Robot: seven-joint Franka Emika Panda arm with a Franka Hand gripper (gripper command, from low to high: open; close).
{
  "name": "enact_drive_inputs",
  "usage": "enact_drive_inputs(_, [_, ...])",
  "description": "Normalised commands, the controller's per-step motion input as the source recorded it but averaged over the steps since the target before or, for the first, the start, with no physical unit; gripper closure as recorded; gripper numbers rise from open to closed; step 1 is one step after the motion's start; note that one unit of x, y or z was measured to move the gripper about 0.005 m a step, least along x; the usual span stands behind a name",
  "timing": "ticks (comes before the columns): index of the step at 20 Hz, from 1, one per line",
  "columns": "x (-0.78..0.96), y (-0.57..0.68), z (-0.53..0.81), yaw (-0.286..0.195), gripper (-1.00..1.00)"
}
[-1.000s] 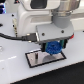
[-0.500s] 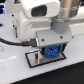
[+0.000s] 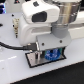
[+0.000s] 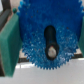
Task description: Insert the blue gear onto the right peg, followed by the red gear
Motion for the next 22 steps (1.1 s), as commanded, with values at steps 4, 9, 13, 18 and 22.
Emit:
enact_drive_inputs(4, [0.02, 0.17, 0.24, 0.0, -1.0])
enact_drive_inputs(9, [-0.19, 0.12, 0.46, 0.0, -1.0])
enact_drive_inputs(13, [-0.39, 0.2, 0.35, 0.0, -1.0])
enact_drive_inputs(18, [-0.52, 0.28, 0.17, 0.0, -1.0])
enact_drive_inputs(22, [-0.53, 0.37, 0.07, 0.0, -1.0])
